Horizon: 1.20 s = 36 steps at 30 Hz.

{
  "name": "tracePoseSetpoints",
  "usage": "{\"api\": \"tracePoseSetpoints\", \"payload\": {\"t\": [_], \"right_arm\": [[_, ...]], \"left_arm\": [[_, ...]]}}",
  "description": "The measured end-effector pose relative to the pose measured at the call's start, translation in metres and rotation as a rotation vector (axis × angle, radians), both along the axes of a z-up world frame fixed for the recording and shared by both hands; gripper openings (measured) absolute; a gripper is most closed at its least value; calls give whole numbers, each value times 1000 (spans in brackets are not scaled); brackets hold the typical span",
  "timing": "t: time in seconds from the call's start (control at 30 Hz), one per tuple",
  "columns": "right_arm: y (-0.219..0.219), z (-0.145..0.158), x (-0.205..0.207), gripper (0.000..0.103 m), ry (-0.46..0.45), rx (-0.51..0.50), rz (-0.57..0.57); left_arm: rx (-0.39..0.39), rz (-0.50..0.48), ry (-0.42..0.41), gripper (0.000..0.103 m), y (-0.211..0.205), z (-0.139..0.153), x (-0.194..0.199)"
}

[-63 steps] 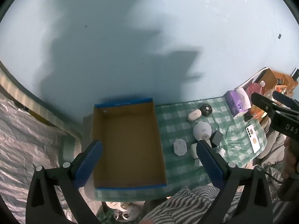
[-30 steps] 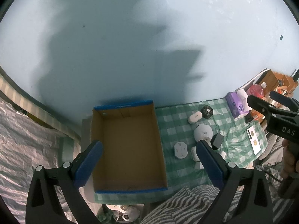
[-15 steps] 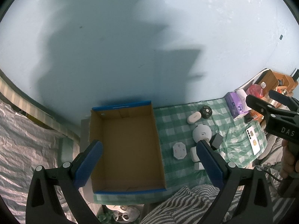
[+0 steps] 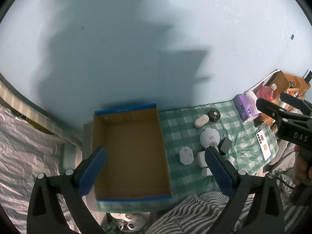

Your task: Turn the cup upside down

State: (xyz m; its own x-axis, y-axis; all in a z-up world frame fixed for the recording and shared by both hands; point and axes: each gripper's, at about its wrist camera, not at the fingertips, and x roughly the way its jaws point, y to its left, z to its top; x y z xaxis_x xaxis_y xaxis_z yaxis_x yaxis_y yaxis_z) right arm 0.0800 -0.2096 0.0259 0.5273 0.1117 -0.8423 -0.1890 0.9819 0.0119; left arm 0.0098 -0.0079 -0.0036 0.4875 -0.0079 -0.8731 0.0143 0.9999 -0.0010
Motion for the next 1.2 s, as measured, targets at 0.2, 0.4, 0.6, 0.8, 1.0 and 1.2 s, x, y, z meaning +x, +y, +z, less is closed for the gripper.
{"api": "tracePoseSetpoints", "payload": {"t": [0.2,0.4,0.6,0.8,1.0,1.2], "right_arm": [[2,0,1,101,4,-2,2],[1,0,1,101,5,-2,1],[1,0,2,101,5,-3,4],[1,0,2,101,8,-4,3],[2,0,2,101,8,-4,3],[5,-1,1,101,9,-7,10]], "left_arm": [[-1,0,0,101,0,0,0],[1,-1,-1,101,0,0,0],[0,-1,0,101,0,0,0],[0,0,2,101,-1,0,0],[-1,1,5,101,2,-1,1],[0,7,8,101,9,-2,1]]}}
